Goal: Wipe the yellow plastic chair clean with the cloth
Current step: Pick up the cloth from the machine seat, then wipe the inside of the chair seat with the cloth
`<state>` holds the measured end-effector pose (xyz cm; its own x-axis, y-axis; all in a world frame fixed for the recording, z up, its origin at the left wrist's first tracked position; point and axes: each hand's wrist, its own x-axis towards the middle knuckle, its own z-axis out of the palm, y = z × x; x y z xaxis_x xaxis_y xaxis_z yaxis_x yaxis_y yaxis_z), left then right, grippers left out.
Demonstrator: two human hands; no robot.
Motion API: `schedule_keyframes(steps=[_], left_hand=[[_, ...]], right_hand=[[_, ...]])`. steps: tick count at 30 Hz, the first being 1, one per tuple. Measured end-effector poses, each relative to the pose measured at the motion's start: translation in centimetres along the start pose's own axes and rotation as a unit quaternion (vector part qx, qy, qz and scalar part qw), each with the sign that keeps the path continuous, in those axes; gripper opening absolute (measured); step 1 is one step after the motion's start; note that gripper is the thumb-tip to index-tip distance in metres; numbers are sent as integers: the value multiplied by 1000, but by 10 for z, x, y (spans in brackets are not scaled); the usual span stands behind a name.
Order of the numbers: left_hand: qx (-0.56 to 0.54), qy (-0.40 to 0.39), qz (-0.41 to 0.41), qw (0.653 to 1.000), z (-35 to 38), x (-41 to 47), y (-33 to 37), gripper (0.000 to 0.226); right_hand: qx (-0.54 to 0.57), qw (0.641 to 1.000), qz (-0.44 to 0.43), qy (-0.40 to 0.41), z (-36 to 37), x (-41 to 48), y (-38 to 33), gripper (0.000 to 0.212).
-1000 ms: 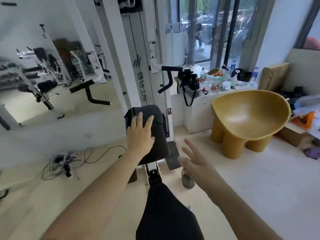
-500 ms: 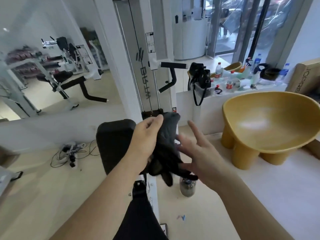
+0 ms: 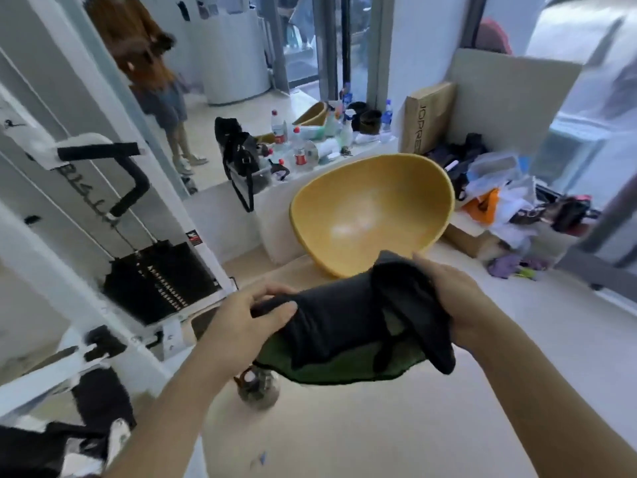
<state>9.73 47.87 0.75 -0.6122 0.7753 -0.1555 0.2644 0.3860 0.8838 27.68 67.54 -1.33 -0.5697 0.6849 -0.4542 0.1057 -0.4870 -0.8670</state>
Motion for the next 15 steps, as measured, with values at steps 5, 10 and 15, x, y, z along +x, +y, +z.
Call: schedule_keyframes(steps=[5, 10, 15], left_hand=[[108, -7, -27, 994, 67, 107, 1, 50], [131, 28, 70, 988, 125, 193, 8, 15], [-189, -185, -14, 964, 192, 239, 49, 22]], right_hand=[[72, 983, 3, -168, -73, 34, -25, 55], [-94, 990, -106, 5, -97, 98, -44, 20], [-248, 963, -95, 44, -98, 170, -79, 31]])
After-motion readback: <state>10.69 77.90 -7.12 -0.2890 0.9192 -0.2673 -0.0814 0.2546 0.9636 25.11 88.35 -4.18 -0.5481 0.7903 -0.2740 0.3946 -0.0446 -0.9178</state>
